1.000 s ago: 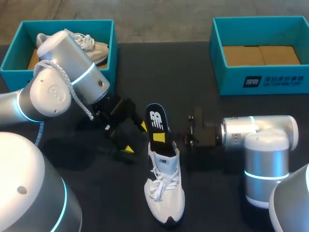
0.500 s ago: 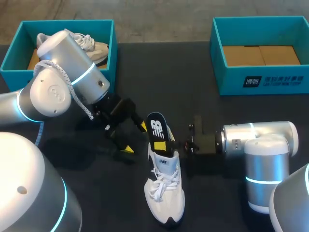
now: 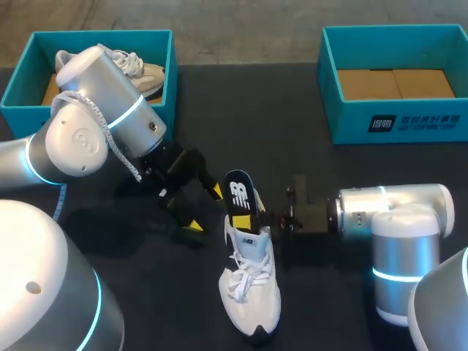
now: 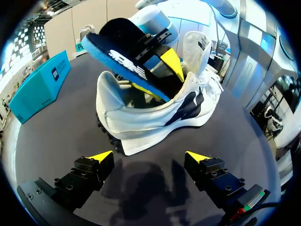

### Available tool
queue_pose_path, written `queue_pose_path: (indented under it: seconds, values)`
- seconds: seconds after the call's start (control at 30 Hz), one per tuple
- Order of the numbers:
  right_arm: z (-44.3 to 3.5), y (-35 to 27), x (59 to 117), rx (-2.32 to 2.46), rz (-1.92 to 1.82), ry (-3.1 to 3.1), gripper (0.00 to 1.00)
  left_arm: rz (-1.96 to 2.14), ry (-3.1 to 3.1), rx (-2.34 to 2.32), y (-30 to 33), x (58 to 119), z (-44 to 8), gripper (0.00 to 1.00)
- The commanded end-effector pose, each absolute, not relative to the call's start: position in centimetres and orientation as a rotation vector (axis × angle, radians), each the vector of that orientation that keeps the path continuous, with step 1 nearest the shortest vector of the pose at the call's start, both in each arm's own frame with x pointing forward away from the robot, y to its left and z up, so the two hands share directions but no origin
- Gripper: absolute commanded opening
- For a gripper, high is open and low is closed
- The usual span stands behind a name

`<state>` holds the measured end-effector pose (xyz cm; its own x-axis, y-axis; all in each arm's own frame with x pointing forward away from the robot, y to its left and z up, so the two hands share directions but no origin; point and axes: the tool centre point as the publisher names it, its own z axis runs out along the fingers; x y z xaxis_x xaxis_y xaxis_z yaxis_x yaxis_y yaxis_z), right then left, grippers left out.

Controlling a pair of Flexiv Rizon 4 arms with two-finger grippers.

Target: Take the shoe out of the shoebox, open the shoe tongue, remove and reinsert the insole, then place the shoe into the shoebox

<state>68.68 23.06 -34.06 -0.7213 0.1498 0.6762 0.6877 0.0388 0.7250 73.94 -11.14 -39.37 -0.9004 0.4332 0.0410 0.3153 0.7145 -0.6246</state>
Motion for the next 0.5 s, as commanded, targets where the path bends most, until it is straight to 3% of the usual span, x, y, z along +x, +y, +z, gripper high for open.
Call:
queue_pose_path:
  seconds: [0.03, 0.4, 0.43, 0.5]
  values:
    - [-33.4, 23.1, 68.8, -0.841, -1.749, -1.919, 0.4, 0.942, -2.738, -0.603, -11.2, 73.9, -39.4, 1.0]
    - [-32.4, 23.1, 69.6, -0.811, -1.841, -1.915, 0.32, 0.942, -2.738, -0.603, -11.2, 73.9, -39.4, 1.0]
    - [-32.4, 23.0, 69.6, -0.812, -1.845, -1.914, 0.3, 0.942, -2.738, -0.603, -11.2, 73.9, -39.4, 1.0]
    - [-32.3, 23.0, 69.7, -0.812, -1.853, -1.91, 0.18, 0.942, -2.738, -0.603, -11.2, 73.9, -39.4, 1.0]
